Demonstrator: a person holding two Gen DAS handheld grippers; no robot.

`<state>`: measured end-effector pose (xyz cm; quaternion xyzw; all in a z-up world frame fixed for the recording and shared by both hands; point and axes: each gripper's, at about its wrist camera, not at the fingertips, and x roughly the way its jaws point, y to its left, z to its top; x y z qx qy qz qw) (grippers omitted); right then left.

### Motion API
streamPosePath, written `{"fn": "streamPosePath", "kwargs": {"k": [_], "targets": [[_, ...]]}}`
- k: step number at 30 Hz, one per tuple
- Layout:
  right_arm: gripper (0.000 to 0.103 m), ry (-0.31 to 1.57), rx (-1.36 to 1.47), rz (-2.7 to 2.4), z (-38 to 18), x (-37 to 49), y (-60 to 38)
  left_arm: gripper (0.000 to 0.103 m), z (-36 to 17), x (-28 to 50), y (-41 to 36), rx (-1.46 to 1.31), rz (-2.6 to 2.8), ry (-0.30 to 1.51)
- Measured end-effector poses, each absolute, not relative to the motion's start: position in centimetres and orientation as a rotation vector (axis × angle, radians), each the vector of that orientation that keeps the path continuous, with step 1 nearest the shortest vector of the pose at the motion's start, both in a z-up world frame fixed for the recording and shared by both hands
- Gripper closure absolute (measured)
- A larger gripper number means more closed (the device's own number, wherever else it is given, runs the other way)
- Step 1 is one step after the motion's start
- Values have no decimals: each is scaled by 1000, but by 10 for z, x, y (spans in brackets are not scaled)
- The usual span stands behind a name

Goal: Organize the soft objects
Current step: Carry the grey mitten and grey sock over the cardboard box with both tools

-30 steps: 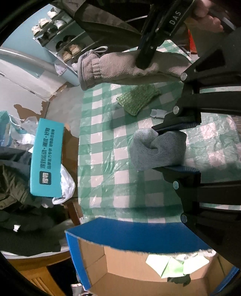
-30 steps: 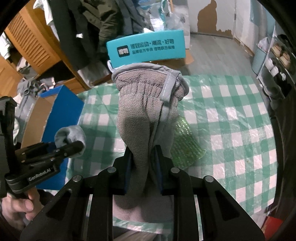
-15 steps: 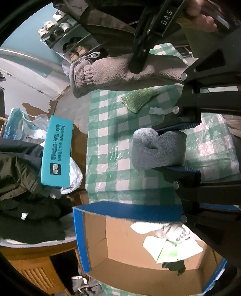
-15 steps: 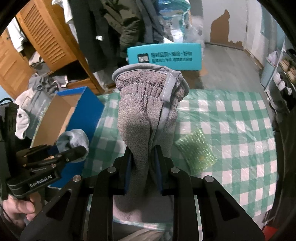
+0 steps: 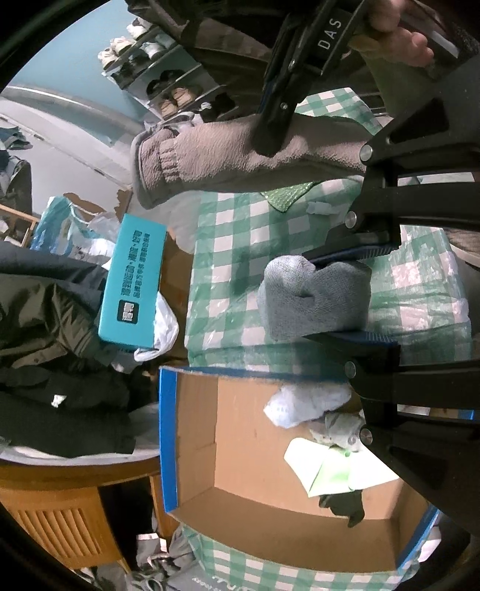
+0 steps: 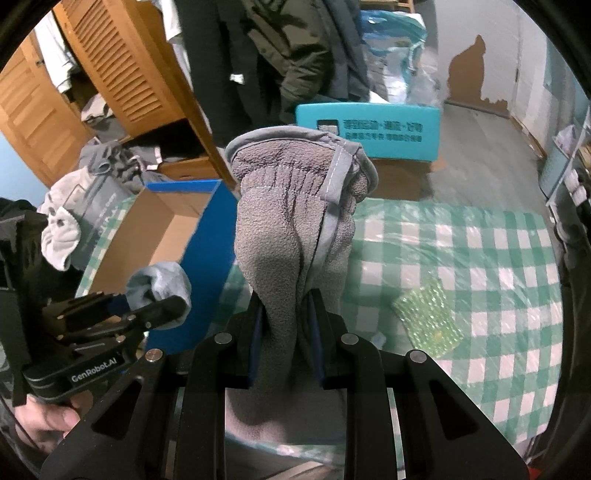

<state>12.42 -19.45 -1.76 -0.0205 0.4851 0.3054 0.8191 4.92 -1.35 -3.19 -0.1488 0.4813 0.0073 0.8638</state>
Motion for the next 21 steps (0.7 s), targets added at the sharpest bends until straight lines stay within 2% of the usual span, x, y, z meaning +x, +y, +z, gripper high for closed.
{"fn": "streamPosePath", "kwargs": {"k": [21], "targets": [[82, 1029, -136, 777, -4, 110, -94, 71, -20, 20, 62, -398, 118, 959]]}}
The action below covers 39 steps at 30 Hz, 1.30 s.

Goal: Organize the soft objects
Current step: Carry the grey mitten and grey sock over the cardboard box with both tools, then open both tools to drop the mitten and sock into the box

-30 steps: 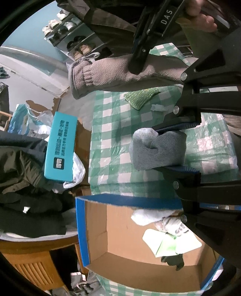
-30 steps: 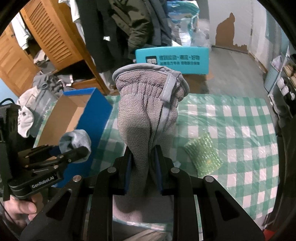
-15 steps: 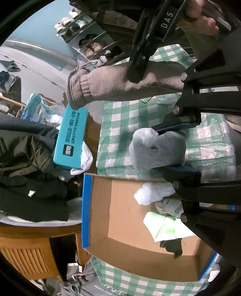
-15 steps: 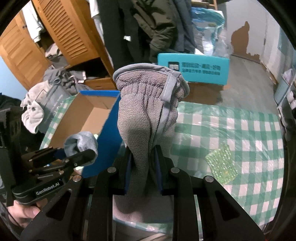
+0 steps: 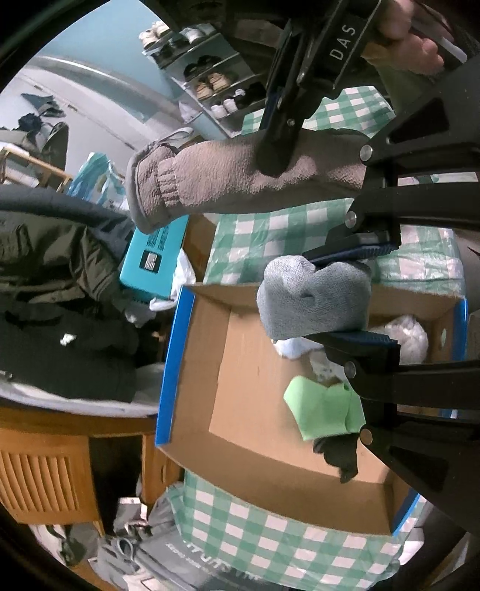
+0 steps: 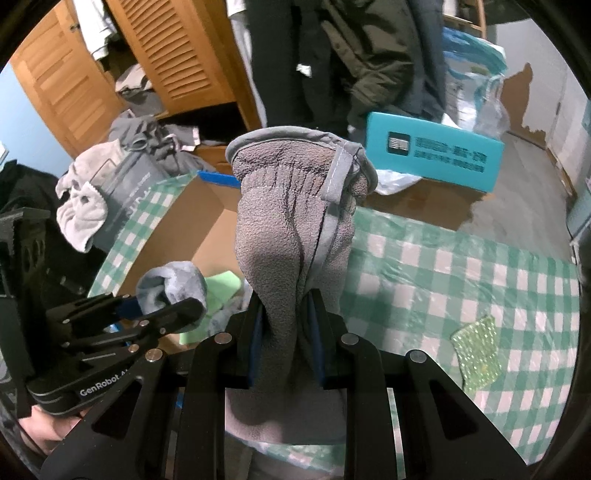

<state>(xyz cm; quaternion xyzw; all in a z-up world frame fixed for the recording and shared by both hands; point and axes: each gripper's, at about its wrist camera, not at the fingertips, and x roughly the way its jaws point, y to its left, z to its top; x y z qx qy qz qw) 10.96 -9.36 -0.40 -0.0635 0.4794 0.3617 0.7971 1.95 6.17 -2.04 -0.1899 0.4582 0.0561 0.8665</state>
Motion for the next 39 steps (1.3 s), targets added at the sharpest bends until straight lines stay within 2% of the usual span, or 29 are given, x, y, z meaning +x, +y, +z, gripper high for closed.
{"fn": "streamPosePath", "kwargs": {"k": [28, 31, 34, 35, 36, 38, 39], "targets": [[82, 1106, -244, 897, -27, 101, 24, 70, -49, -12, 142, -501, 274, 990], [82, 1114, -254, 905, -31, 100, 32, 65, -51, -13, 146, -514, 284, 993], [78, 1118, -262, 907, -33, 100, 37, 65, -53, -15, 149, -522, 301, 993], [72, 1120, -264, 908, -34, 100, 39, 64, -53, -16, 150, -521, 307, 993], [65, 1120, -264, 909, -34, 100, 40, 62, -52, -17, 151, -521, 314, 993], [64, 1118, -258, 911, -33, 100, 41, 56, -52, -18, 153, -522, 331, 987], [57, 1115, -252, 912, -32, 100, 41, 51, -51, -19, 154, -521, 342, 982]]}}
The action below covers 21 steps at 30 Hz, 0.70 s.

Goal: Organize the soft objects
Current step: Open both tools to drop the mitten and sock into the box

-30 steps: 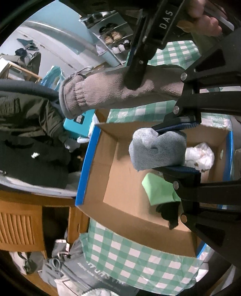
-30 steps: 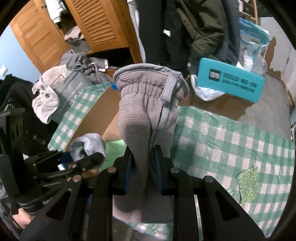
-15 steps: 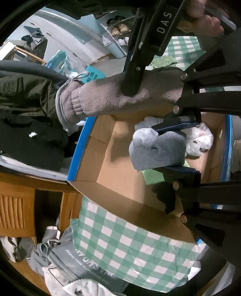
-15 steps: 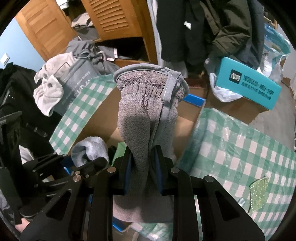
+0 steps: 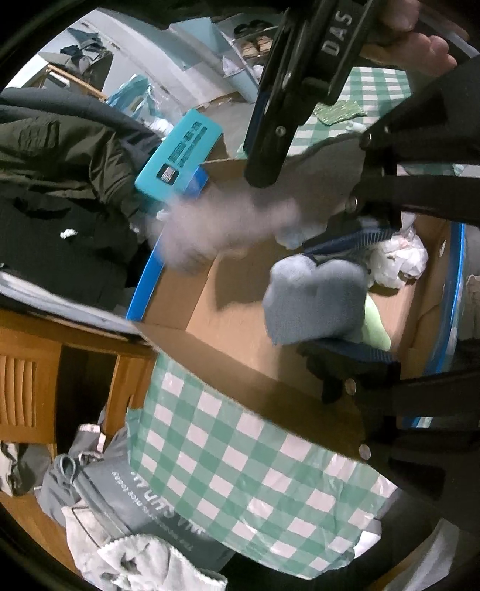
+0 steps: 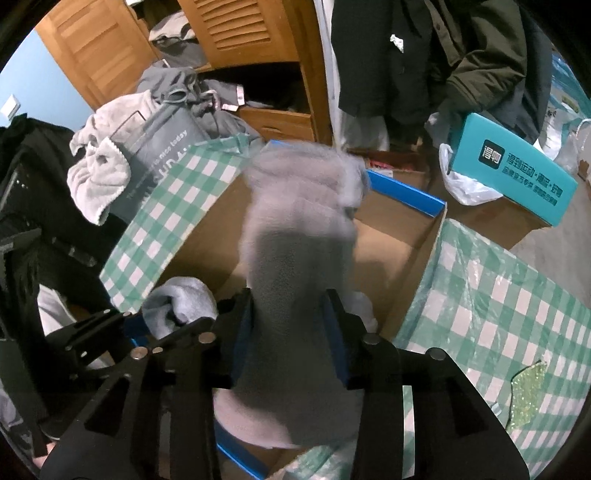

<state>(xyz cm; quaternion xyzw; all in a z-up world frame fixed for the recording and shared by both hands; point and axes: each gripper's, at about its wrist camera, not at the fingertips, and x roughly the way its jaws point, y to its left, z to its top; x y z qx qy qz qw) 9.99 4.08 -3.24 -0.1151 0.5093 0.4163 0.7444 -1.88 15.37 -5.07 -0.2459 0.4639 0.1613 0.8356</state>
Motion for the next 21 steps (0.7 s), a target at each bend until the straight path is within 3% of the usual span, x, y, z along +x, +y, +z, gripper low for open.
{"fn": "streamPosePath", "kwargs": {"k": [2, 6, 9, 21], "targets": [[46, 1102, -250, 908, -30, 99, 41, 46, -48, -20, 155, -516, 362, 970], [45, 1088, -238, 897, -27, 101, 35, 35, -47, -21, 156, -532, 363, 963], [39, 1090, -230, 879, -27, 105, 27, 35, -45, -19, 153, -532, 356, 955], [34, 1099, -172, 803, -31, 121, -19, 34, -45, -2, 122, -494, 297, 980]]}}
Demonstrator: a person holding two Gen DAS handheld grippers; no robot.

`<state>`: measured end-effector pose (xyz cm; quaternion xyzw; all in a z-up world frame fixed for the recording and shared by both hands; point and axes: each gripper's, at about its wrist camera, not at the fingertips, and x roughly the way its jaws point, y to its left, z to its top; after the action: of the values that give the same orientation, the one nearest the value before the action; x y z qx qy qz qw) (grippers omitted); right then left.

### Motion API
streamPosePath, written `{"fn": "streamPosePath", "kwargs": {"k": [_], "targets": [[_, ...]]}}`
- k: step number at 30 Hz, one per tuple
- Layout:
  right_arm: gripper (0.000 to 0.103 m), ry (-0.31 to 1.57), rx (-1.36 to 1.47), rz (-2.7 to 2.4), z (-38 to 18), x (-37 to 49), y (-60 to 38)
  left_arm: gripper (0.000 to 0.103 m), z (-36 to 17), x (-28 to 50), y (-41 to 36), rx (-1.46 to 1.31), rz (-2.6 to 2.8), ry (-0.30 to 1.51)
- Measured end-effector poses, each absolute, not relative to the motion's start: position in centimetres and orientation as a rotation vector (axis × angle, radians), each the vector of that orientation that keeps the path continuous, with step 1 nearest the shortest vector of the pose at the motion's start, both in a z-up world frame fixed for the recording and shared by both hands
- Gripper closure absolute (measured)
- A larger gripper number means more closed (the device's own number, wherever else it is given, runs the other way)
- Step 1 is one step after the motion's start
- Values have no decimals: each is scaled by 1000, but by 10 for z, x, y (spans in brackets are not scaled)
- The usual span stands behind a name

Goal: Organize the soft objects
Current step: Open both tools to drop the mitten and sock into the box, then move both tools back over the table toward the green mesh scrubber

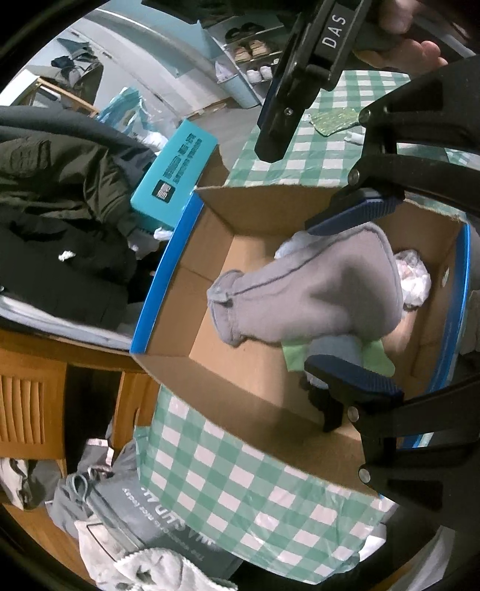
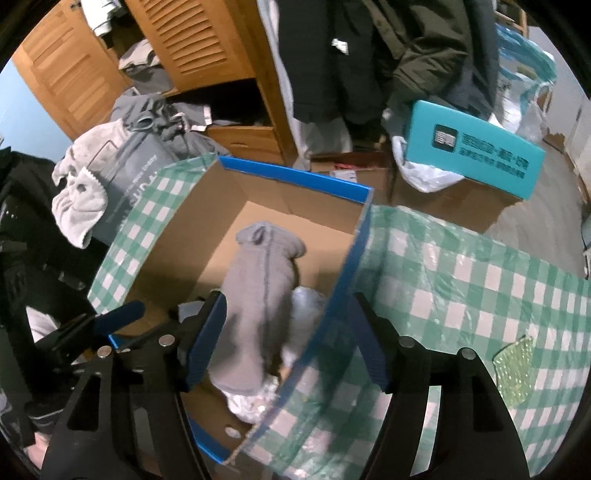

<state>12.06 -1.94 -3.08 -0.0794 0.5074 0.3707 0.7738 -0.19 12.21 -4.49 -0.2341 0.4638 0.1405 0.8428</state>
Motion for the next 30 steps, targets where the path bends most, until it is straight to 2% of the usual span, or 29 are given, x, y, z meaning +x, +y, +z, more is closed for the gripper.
{"fn": "streamPosePath", "kwargs": {"k": [30], "targets": [[32, 1110, -130, 638, -51, 149, -133, 34, -49, 51, 23, -380, 130, 1038]]}}
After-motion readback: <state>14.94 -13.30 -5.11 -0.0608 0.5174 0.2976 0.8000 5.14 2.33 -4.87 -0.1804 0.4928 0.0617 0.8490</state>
